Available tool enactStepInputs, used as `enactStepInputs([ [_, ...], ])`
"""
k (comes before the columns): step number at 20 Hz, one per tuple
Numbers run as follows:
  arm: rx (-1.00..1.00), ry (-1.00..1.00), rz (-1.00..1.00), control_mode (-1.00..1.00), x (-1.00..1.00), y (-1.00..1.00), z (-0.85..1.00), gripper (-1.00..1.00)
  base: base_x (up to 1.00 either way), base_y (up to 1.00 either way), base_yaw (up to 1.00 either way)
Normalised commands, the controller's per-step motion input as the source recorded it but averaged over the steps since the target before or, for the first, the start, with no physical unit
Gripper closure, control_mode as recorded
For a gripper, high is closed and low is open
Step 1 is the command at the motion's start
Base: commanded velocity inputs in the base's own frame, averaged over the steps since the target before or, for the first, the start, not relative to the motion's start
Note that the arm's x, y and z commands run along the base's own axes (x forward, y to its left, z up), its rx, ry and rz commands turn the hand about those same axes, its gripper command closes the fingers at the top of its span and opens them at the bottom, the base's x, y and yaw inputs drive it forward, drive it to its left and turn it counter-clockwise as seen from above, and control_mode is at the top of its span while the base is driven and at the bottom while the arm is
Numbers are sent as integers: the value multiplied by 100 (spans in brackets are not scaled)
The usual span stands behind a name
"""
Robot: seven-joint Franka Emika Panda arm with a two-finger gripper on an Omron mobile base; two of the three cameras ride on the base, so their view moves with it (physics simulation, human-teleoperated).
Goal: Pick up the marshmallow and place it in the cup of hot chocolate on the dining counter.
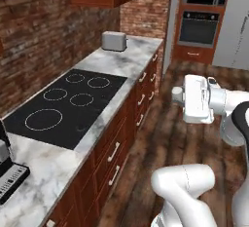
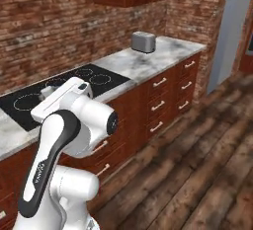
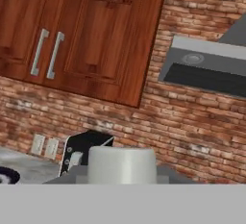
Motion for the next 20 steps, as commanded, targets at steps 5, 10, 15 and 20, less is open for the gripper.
enactStepInputs([
  [5,0,0,0,100,0,0,0,100,2,-6,-89],
  [10,0,0,0,100,0,0,0,100,7,0,-90],
  [15,0,0,0,100,0,0,0,100,19,0,-85],
  [20,0,0,0,100,0,0,0,100,10,0,-88],
])
